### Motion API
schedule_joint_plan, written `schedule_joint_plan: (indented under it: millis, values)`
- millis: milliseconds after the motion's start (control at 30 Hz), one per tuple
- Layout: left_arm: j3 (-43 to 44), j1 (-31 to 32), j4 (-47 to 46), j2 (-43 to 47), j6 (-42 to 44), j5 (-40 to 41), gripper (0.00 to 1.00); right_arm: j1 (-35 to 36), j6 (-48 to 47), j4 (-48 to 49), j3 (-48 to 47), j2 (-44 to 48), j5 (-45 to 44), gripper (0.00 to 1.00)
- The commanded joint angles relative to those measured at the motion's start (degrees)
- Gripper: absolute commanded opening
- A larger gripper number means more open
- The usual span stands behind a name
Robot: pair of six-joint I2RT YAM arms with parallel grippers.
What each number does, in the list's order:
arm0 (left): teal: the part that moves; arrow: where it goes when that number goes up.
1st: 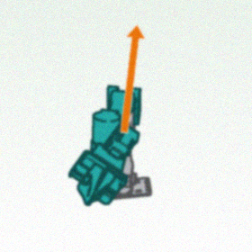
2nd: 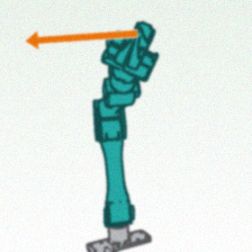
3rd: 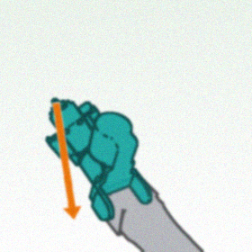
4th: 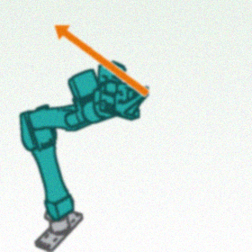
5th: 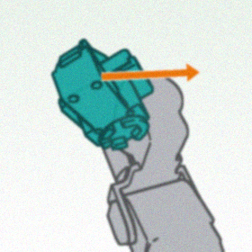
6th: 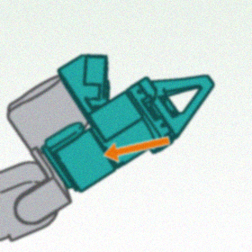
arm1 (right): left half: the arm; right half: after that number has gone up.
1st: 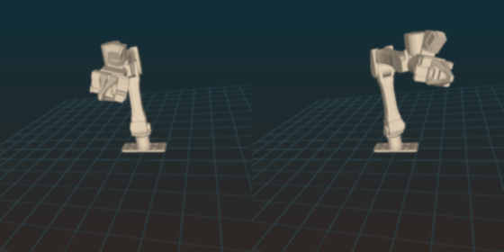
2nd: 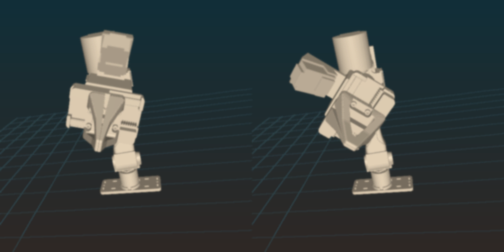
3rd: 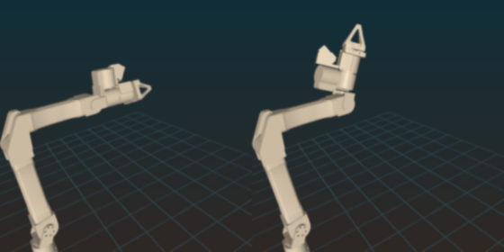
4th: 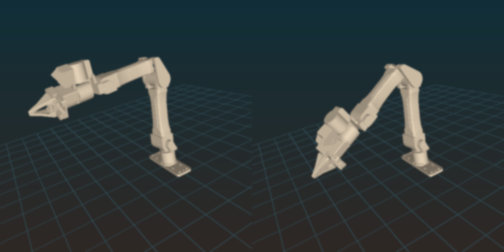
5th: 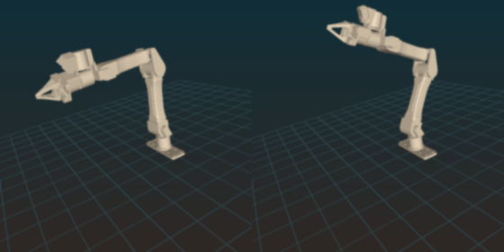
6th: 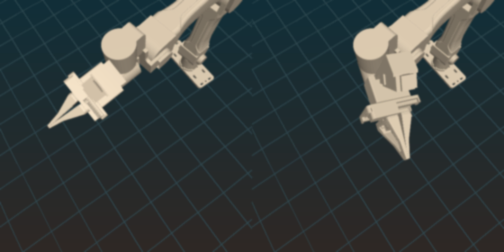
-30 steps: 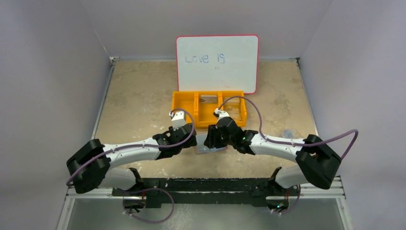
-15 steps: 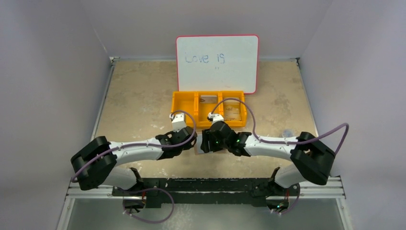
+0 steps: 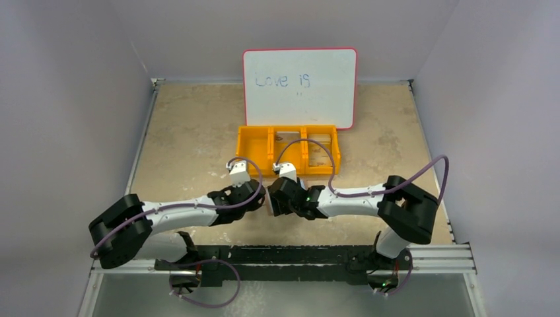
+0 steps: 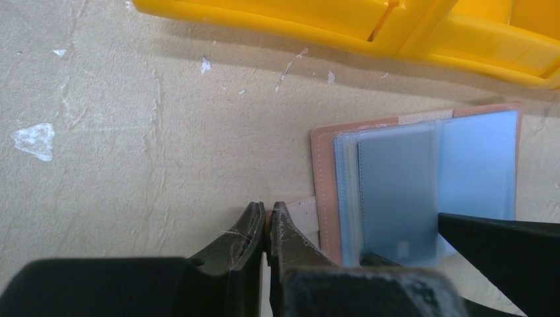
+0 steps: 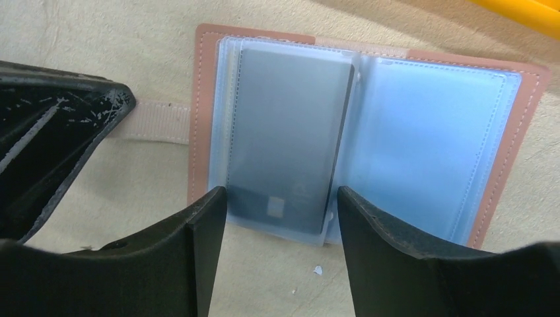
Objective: Take the credit cards out of the card holder
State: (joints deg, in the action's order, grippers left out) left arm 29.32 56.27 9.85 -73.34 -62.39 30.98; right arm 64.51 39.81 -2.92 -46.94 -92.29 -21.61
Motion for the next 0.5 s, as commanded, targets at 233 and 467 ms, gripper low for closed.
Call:
schedule_joint_plan:
  millis: [233,467]
  values:
    - [-0.98,-0.43,-1.93,1.04,-1.53,2.28,0.00,0.26,5.74,-6.03,-1.86,-1.32,-6.36,0.52]
    - [-1.06,-0.37,-1.11,1.60,-1.51,2.83,0.00,0.00,8.63,-6.67,-1.16,2.69,-5.65,0.58]
